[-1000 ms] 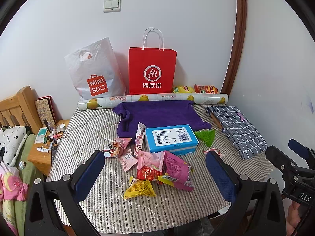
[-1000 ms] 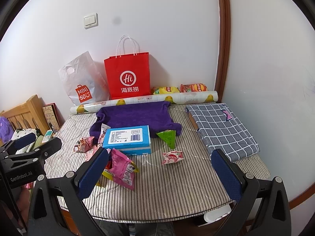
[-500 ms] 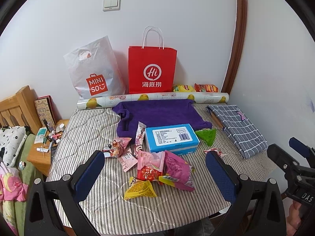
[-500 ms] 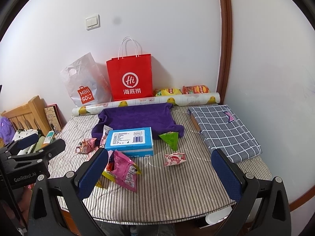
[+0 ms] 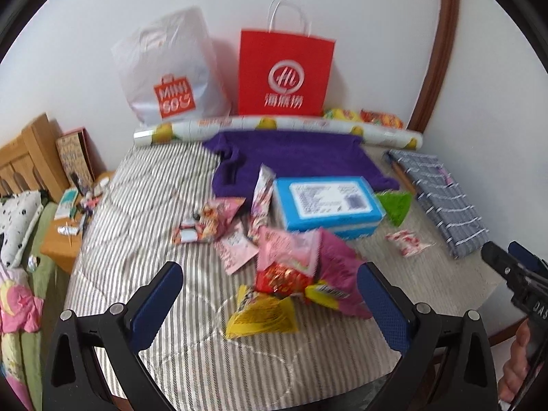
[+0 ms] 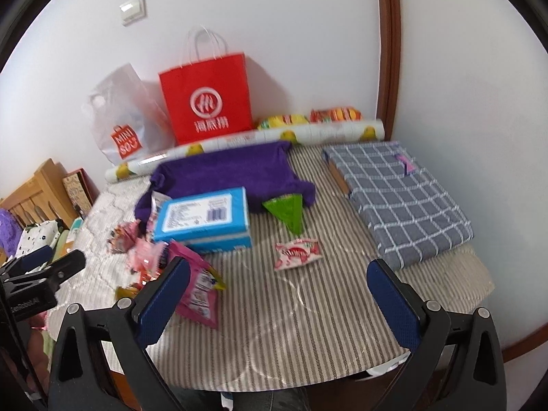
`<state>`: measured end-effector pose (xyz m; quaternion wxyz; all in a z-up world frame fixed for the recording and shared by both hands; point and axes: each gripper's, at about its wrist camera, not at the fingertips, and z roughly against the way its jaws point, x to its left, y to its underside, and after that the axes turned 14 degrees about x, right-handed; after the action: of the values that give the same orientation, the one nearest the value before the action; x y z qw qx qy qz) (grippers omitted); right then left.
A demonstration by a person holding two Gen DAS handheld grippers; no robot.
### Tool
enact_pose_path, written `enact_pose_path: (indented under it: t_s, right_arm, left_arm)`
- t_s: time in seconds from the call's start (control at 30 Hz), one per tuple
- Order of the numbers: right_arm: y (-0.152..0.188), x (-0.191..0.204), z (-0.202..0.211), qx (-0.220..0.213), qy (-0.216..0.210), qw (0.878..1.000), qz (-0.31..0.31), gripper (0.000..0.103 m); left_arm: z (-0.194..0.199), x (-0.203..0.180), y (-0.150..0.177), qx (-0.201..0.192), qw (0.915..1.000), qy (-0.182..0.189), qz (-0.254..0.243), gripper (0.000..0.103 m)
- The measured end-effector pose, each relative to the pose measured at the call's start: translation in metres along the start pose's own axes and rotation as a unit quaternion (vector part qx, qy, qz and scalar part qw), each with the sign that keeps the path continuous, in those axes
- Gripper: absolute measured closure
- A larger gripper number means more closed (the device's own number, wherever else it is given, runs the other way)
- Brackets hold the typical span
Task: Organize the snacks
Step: 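Grasp the yellow chip bag with the left tool while the right tool approaches the red-white candy packet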
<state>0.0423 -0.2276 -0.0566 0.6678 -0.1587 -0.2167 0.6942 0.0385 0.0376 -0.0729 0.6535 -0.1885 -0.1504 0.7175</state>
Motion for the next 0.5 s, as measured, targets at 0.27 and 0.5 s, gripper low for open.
enact_pose_path:
  t_s: [0.27,0.5]
  right_arm:
    - [-0.005,-0.02,-0.059,0.044,0.008,0.999,-0.015,0.002]
    - [-0.01,-0.029,-0.094,0.063,0.009,0.998,-0.016,0.002]
  left_arm:
    - [-0.049,0.019,0.016,0.046,0.9984,0.029,0.016,0.001]
    - [-0.083,0.021,0.026,0.078,0.9962,0.034,0.019,0.001]
